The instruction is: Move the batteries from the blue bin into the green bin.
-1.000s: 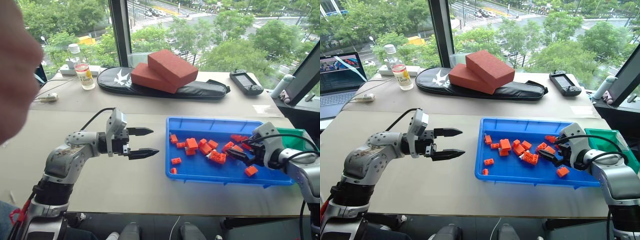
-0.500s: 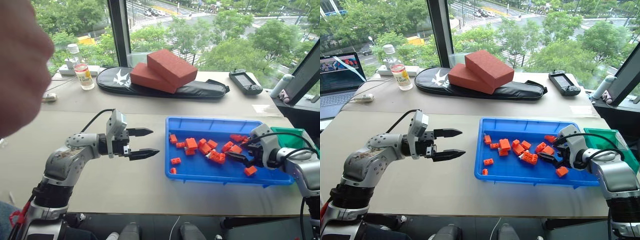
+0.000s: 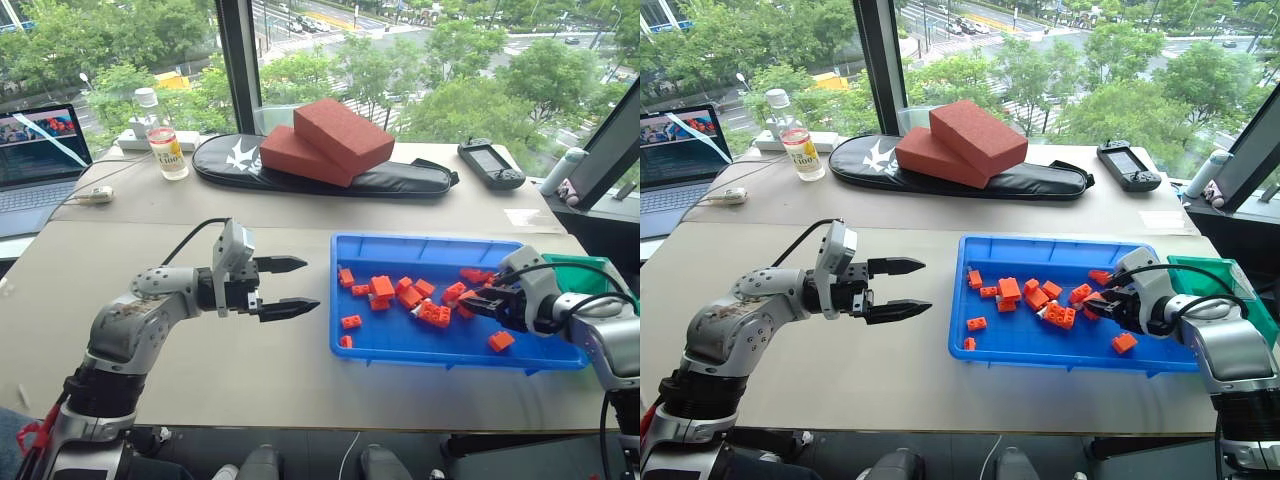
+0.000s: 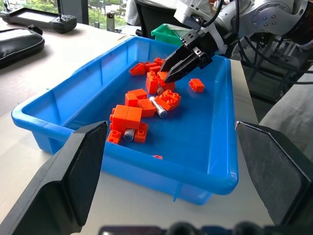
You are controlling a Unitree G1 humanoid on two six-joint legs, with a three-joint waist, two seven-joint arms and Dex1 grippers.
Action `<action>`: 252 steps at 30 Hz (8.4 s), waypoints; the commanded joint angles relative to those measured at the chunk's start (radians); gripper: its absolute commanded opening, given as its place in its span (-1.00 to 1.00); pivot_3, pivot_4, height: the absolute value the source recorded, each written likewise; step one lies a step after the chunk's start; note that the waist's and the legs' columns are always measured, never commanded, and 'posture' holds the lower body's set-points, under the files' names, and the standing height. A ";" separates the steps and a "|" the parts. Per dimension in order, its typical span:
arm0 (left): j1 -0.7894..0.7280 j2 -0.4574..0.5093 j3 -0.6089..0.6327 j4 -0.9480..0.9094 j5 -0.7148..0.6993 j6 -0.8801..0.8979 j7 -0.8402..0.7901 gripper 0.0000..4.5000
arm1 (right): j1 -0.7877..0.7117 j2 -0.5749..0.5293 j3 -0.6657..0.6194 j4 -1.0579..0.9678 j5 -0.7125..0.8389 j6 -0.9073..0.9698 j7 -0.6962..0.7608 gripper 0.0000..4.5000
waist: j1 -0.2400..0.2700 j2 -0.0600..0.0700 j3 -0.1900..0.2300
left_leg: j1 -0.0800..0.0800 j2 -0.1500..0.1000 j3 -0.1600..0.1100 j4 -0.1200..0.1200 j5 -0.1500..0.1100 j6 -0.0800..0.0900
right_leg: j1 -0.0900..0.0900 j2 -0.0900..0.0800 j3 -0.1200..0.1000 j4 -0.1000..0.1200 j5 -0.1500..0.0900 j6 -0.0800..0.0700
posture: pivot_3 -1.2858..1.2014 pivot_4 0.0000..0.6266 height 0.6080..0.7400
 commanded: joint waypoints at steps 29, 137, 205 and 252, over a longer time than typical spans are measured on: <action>0.007 0.010 0.017 -0.037 -0.014 -0.004 0.027 1.00 | -0.067 -0.067 -0.100 -0.211 0.051 0.292 -0.111 0.98 | -0.008 0.000 0.000 | 0.001 0.001 0.002 0.000 0.000 0.001 | 0.000 0.001 0.002 0.000 -0.001 0.000 | 0.03 -0.52 1.00; 0.038 0.002 0.035 -0.101 -0.030 0.019 0.130 1.00 | -0.202 0.041 0.210 0.180 -0.124 0.095 -0.008 0.74 | -0.001 0.001 0.000 | 0.001 0.000 0.003 0.000 -0.001 0.001 | 0.000 0.000 0.004 0.000 -0.002 0.000 | 0.03 -0.52 1.00; 0.025 -0.014 0.019 -0.080 -0.023 0.020 0.122 1.00 | -0.232 -0.042 -0.221 -0.185 -0.034 0.269 -0.153 0.98 | -0.010 0.003 0.001 | 0.000 0.001 0.005 0.000 -0.001 0.001 | -0.001 0.001 0.005 0.000 -0.002 0.000 | 0.03 -0.52 1.00; 0.060 0.024 0.025 -0.115 -0.031 0.017 0.093 1.00 | -0.134 0.007 0.254 -0.112 -0.041 0.135 0.046 0.37 | -0.001 0.003 0.001 | 0.000 0.000 0.002 0.001 -0.001 0.002 | 0.000 0.000 0.004 0.000 -0.003 0.001 | 0.03 -0.52 1.00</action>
